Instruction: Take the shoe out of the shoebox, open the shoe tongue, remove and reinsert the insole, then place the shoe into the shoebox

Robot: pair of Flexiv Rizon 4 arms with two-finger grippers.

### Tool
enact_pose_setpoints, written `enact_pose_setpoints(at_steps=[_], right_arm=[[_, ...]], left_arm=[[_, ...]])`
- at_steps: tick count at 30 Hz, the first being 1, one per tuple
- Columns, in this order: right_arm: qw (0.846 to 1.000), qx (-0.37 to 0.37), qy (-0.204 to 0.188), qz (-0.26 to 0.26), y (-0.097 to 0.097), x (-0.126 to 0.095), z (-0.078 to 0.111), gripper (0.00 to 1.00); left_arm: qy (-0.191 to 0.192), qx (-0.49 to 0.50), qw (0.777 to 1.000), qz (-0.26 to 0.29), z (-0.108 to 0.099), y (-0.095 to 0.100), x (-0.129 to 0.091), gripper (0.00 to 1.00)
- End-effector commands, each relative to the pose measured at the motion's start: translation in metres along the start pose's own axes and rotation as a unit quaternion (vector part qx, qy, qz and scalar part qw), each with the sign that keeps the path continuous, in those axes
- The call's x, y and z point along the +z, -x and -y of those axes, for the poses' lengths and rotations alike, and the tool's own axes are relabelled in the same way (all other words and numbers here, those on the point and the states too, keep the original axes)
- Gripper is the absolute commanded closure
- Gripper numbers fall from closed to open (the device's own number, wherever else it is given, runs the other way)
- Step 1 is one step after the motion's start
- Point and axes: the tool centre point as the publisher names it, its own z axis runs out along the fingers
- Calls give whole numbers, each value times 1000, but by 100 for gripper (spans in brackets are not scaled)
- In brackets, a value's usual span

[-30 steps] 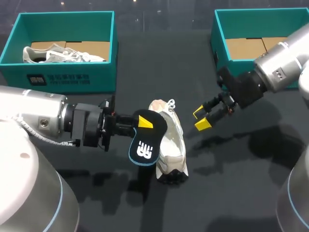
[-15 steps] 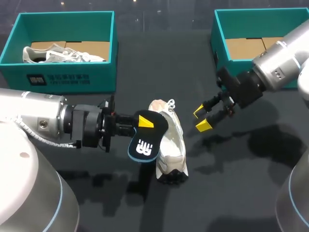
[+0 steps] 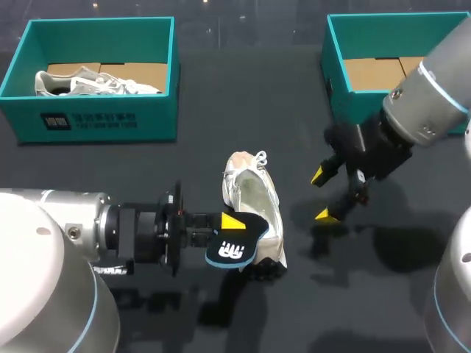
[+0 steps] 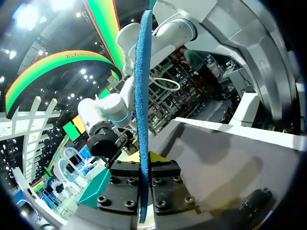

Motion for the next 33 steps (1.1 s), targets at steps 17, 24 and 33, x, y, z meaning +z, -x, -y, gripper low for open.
enact_pose_setpoints(at_steps=[17,24,33], right_arm=[[988,-20,-50,143,-7,42,17,0],[988,-20,-50,143,-7,42,17,0],[995,-1,-23,98,7,64,0,0]], left_arm=[[13,-39,998,48,0,-12,0,100],[13,-39,998,48,0,-12,0,100],[-11,-3,998,66,-33,-10,6,100]])
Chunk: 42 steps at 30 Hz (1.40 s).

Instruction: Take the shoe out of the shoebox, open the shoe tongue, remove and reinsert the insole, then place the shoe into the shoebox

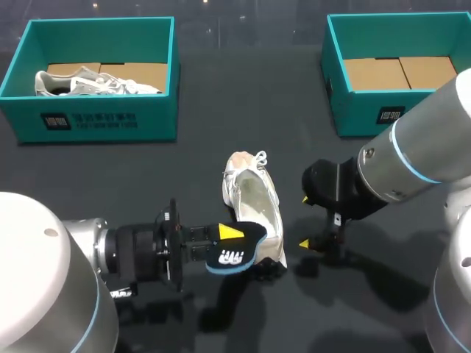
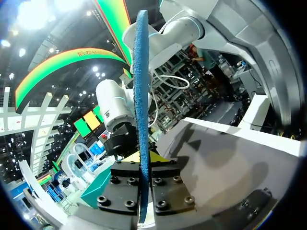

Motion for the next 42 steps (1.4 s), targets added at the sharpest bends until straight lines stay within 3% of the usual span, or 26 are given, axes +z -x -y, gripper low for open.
enact_pose_setpoints(at_steps=[1,8,19,26,42], right_arm=[[1000,4,19,-20,11,25,-7,0],[998,13,39,-49,10,39,-9,0],[998,13,39,-49,10,39,-9,0],[998,3,32,-60,10,47,-12,0],[997,0,37,-73,9,54,-1,0]], left_arm=[[-14,5,1000,8,-28,1,7,100],[-25,-3,1000,4,-34,11,11,100],[-25,-3,1000,4,-34,11,11,100],[-40,-41,998,4,-55,9,19,100],[-65,-113,991,4,-60,8,33,100]])
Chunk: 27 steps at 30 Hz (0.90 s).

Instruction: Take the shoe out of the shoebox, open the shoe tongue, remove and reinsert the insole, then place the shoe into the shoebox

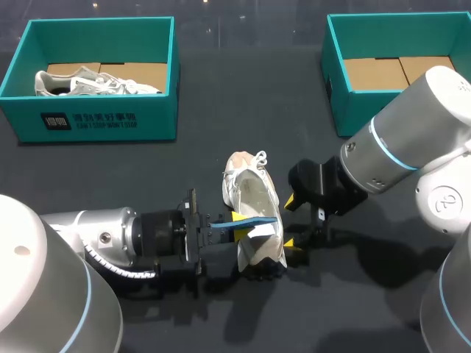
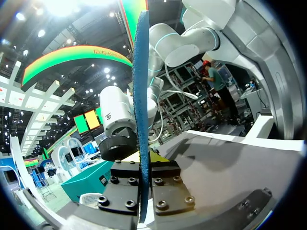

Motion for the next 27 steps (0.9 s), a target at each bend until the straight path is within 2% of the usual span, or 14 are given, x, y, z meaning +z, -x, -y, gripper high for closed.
enact_pose_setpoints(at_steps=[1,9,15,27], right_arm=[[1000,0,5,0,0,3,3,0],[1000,0,5,0,0,3,3,0],[1000,0,5,0,0,3,3,0],[1000,0,5,0,0,3,3,0]], left_arm=[[-12,-9,1000,0,-3,2,6,100],[-12,-9,1000,0,-3,2,6,100],[-13,-15,1000,4,-15,4,15,100],[-9,-23,1000,4,-20,4,23,100]])
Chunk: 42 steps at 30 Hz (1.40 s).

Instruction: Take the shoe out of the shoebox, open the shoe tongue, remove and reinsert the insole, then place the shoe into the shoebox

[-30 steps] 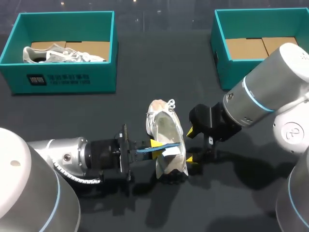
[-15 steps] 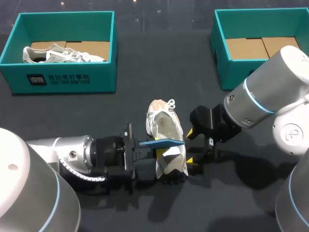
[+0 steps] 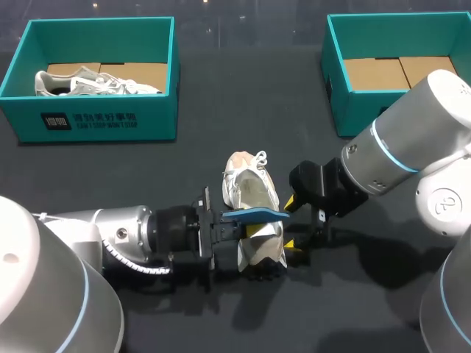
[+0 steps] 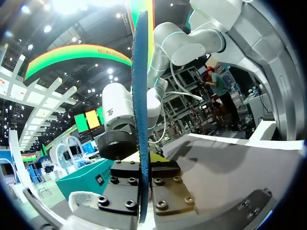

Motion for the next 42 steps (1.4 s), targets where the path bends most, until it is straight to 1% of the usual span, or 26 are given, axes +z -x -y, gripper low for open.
enact_pose_setpoints(at_steps=[1,6,12,20,33,42], right_arm=[[1000,0,1,0,-1,0,0,0],[1000,0,1,0,-1,0,0,0],[1000,0,1,0,-1,0,0,0],[1000,0,1,0,-1,0,0,0],[1000,0,1,0,-1,0,0,0],[1000,0,1,0,-1,0,0,0]], left_arm=[[2,-2,1000,2,-3,0,4,100],[5,1,1000,1,-4,-4,-1,100],[8,-9,1000,8,-15,-3,-6,100],[10,-14,1000,16,-27,3,-6,100],[11,-22,1000,18,-45,6,-5,100],[27,-27,999,20,-63,8,-11,100]])
